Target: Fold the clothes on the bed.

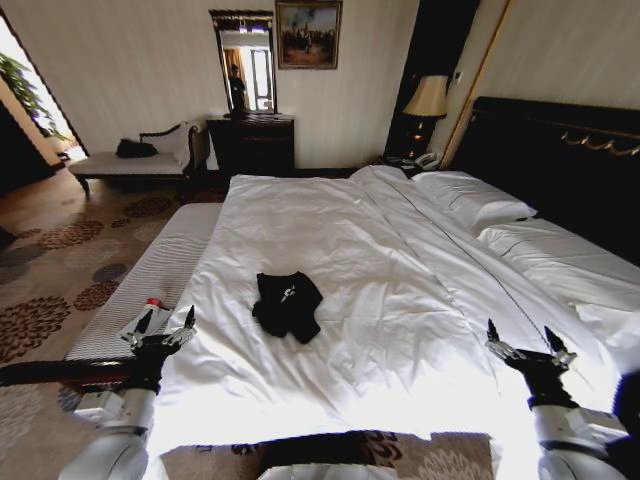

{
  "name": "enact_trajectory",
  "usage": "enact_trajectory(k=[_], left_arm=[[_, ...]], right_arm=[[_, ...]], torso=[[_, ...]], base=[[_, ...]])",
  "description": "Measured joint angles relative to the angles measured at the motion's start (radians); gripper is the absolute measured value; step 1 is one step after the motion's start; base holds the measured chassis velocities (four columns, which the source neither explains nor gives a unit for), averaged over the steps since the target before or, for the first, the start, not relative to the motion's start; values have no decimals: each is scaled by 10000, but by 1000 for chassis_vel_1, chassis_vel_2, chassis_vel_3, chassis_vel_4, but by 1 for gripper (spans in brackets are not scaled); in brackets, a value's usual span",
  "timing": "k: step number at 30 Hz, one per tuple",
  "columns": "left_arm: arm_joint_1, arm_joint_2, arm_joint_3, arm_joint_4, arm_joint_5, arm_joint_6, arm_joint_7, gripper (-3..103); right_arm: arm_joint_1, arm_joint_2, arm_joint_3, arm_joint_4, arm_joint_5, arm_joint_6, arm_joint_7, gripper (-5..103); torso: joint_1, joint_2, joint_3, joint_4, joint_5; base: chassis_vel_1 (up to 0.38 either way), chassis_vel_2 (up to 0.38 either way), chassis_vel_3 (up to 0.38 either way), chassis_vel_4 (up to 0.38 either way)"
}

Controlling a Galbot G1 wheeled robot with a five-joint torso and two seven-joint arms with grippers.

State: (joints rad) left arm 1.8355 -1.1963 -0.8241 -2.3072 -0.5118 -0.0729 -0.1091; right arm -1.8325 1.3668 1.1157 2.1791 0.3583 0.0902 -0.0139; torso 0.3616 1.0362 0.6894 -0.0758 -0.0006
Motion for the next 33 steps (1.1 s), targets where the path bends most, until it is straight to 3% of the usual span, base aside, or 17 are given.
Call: enact_trajectory(k=[9,33], left_arm=[[-4,52,-1,-18,-8,18,-12,100],[-57,76,-7,-4,-45,45,-39,100]], right_arm=[[25,112,-210,75,-6,336,-64,100],[82,131,-151,-59,-99,426,-149,100]], torso=[[0,0,0,2,1],[0,0,0,2,2]], base=[[21,18,-19,-14],[11,17,-16,-22]])
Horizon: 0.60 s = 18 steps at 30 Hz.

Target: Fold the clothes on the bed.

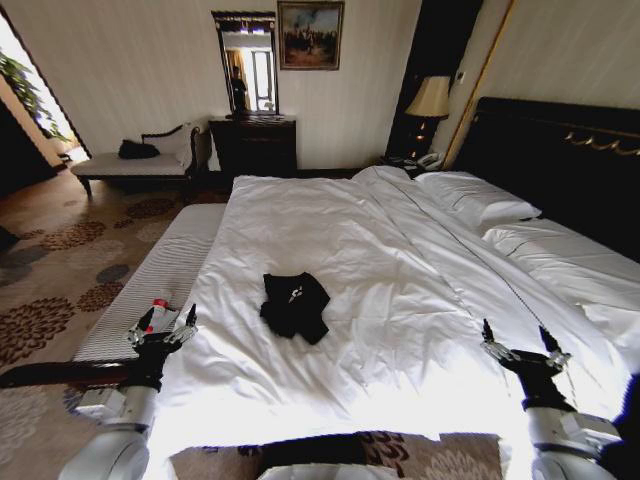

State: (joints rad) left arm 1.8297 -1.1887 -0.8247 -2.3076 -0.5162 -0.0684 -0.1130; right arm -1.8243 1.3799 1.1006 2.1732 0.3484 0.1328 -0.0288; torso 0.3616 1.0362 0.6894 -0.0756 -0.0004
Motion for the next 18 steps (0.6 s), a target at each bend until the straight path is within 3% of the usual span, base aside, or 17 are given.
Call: enact_trajectory(k=[10,18], left_arm=[[16,-13,-16,1,-2,0,-3,100],[-1,6,-9,-7,3,5,2,100]], right_arm=[[-23,-23,25,69,236,-16,-27,100],[-21,-32,28,90,294,-6,-51,100]], torso=[[0,1,-1,2,-9],[-2,1,-1,-1,5]], base=[[108,148,-97,-141],[-50,60,46,-43]])
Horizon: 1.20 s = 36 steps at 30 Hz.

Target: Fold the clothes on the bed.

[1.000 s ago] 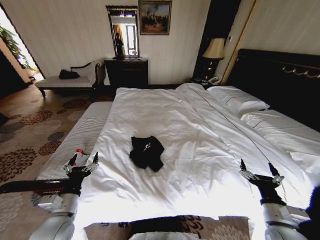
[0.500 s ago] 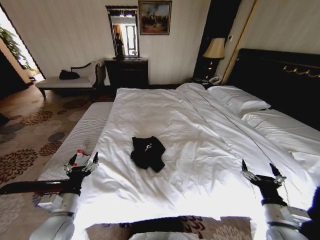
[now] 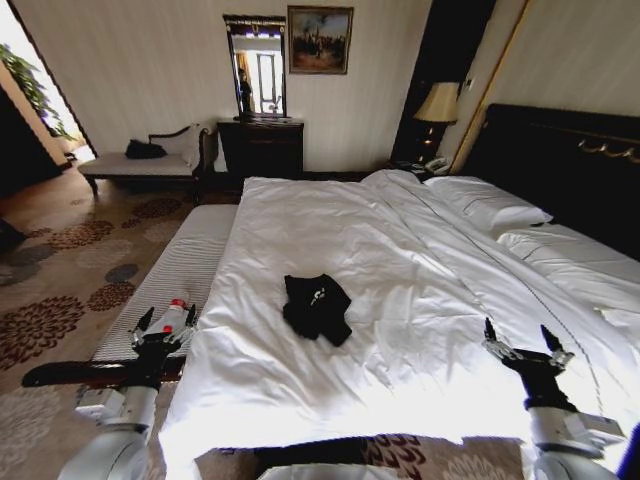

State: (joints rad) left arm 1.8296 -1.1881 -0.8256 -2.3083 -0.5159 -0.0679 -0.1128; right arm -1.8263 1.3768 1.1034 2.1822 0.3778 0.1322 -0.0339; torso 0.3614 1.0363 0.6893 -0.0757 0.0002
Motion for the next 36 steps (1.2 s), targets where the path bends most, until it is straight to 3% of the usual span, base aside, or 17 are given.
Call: enact_trajectory(k=[24,29,32,33,36], left_arm=[[30,19,23,61,76,23,67,100],[-15,389,108,154,27,262,161,100],[-322,1063,260,173,-1005,1059,126,100],[-322,1063,260,173,-1005,1059,126,100],[-430,1550,384,164,-2365,1806,-183,100]], right_arm=[[-13,-63,-81,60,-190,215,-344,100],[-46,-170,-106,71,-125,299,-305,100],[-35,-252,-160,95,-121,300,-304,100],[-35,-252,-160,95,-121,300,-304,100],[-11,-290,-354,96,-185,295,-304,100]], torso=[[2,0,1,2,-10],[1,0,1,2,-4],[0,0,1,-1,-7],[0,0,1,-1,-7],[1,-1,1,-1,-13]], base=[[-39,20,41,-27],[-35,-17,32,22],[0,0,0,0],[0,0,0,0],[0,0,0,0]])
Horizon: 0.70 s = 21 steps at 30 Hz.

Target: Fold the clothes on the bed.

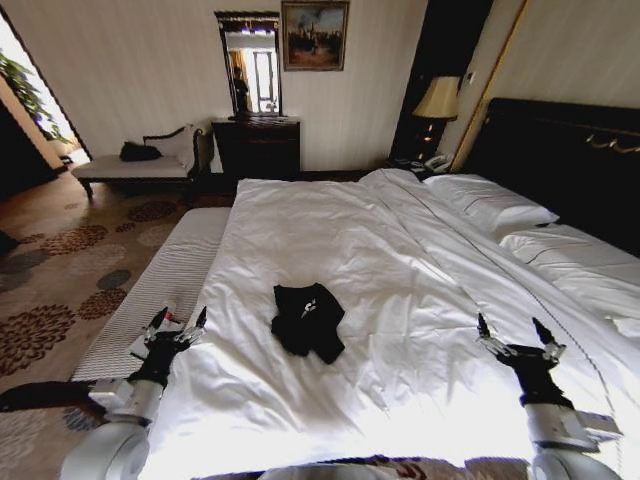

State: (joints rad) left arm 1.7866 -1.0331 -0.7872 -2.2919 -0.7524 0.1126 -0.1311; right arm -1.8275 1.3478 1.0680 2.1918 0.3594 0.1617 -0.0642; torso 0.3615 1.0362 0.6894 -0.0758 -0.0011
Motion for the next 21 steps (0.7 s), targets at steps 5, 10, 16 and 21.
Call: enact_trajectory(k=[5,10,16,21], left_arm=[[-554,1147,-85,518,-1623,540,-496,100],[-2065,2526,419,1095,-3359,1192,-1695,100],[-3652,3185,2811,1774,-3223,1483,-2373,100],[-6527,3229,5249,2876,-3926,1661,-2902,100]], right_arm=[[-3,-131,-352,-154,-177,-9,-3,100],[114,-285,-666,-358,-348,-43,6,100],[119,-237,-738,-383,-438,-98,25,100],[136,-260,-808,-403,-501,-190,47,100]], torso=[[0,0,0,9,3],[1,0,1,4,7],[3,-2,2,3,1],[2,-2,1,-2,6]], base=[[0,0,0,0],[0,0,0,0],[0,0,0,0],[0,0,0,0]])
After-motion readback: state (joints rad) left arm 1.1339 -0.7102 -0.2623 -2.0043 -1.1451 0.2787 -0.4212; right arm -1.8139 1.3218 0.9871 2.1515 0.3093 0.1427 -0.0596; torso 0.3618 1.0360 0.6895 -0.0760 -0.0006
